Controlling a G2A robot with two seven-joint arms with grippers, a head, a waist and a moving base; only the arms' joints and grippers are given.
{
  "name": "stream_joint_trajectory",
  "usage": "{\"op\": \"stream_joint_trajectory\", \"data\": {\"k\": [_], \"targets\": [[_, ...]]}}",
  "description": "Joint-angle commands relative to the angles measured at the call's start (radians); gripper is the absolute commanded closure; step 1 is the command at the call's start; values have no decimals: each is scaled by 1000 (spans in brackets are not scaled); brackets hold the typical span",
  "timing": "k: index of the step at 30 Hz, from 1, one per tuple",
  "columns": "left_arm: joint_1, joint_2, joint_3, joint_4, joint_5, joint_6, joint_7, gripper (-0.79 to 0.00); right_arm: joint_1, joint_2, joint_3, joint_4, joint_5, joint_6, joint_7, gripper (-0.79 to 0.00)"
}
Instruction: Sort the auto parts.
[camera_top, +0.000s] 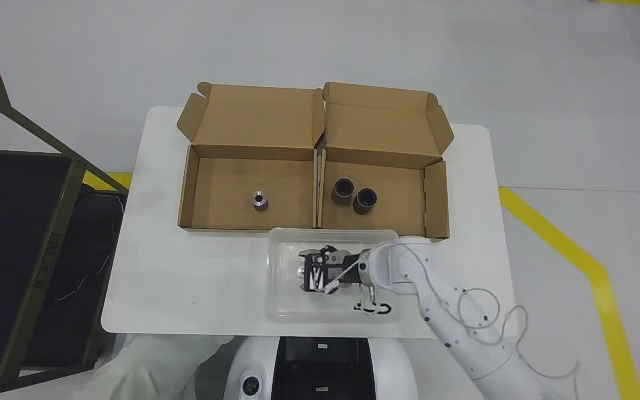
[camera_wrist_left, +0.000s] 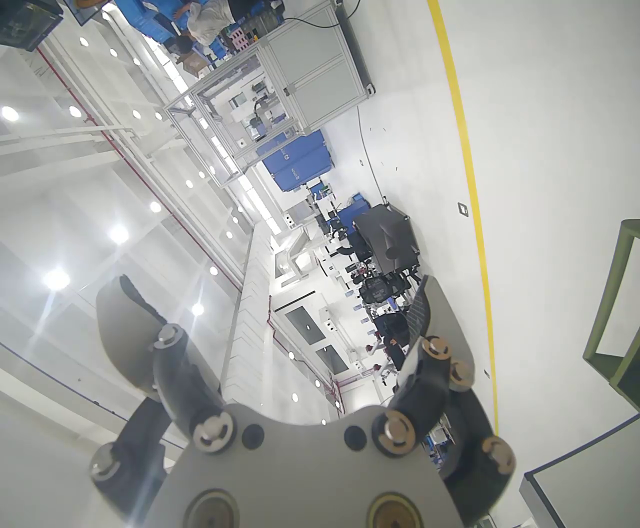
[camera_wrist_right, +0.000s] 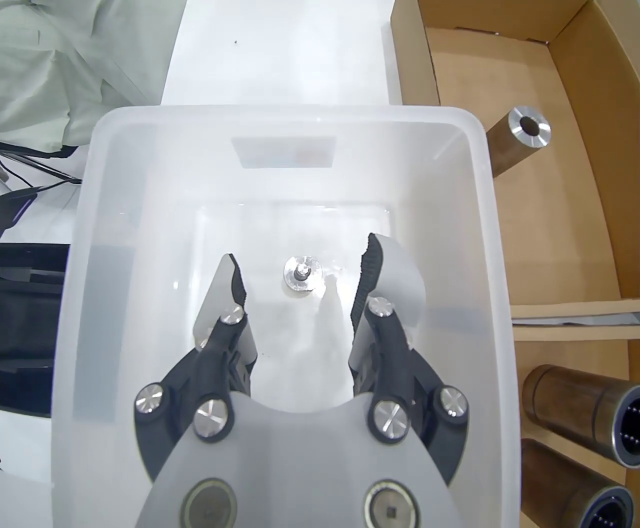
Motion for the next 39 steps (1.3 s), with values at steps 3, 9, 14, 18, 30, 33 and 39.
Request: {"op": "stream_joint_trajectory", "data": {"k": [3,9,14,18,30,33,39], "targets": [[0,0,0,0,0,0,0,-785,14,-2,-21,29,-5,18,2,-462],[0,0,0,0,0,0,0,-785,40,-10,-56,78,9,37,-4,-419],[0,0,0,0,0,0,0,-785,59,-14,-73,110,23,53,-8,-385],[0,0,0,0,0,0,0,-785,66,-14,-80,120,28,60,-10,-339],[0,0,0,0,0,0,0,-785,66,-6,-83,88,38,70,16,0],[0,0,0,0,0,0,0,-785,59,-2,-76,60,42,72,26,0],[0,0,0,0,0,0,0,-785,41,10,-45,9,58,83,34,0]]}}
